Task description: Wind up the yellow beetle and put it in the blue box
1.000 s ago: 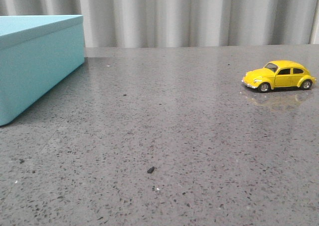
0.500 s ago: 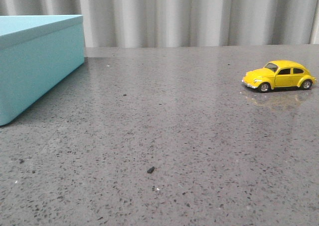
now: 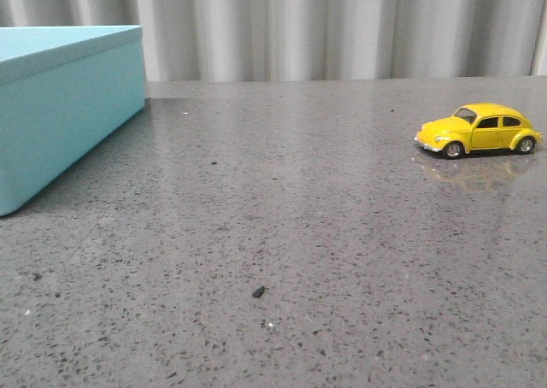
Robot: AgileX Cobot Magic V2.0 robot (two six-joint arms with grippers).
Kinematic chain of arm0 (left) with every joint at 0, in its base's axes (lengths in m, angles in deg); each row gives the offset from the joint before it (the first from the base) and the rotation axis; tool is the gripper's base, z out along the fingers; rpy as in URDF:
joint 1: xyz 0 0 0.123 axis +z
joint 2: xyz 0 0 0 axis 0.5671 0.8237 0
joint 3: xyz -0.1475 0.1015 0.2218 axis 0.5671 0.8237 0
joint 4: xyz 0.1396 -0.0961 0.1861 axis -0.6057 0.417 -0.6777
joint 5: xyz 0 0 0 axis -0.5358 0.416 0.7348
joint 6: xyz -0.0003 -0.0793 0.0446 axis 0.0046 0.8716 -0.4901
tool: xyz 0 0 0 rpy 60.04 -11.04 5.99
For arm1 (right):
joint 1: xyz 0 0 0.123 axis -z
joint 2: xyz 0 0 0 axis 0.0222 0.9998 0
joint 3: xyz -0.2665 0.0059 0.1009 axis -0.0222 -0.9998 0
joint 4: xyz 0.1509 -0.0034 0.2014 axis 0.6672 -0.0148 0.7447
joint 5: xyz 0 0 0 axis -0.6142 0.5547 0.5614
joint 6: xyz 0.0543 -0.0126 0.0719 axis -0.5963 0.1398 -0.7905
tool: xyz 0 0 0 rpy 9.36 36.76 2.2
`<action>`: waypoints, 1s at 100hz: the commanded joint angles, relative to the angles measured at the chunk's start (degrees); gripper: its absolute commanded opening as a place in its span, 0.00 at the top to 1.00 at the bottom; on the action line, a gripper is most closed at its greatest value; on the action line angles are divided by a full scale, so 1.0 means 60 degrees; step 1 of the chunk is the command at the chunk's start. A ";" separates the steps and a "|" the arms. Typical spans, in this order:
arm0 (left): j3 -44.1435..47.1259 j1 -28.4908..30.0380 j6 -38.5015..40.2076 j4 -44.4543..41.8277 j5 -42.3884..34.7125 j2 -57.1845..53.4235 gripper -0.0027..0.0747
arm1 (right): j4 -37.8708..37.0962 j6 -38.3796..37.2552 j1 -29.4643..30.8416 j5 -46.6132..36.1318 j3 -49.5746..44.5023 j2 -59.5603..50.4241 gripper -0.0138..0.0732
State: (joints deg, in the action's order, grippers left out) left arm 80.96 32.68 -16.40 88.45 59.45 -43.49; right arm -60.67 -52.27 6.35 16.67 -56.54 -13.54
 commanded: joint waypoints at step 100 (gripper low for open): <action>0.0243 0.0014 0.0053 0.0091 -0.1932 -0.0308 0.99 | 0.0057 0.0019 0.0007 -0.1032 -0.0191 -0.0193 0.91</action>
State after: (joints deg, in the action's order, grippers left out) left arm 80.96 32.68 -16.40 88.45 56.48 -43.49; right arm -60.76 -52.27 6.35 16.63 -56.54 -13.54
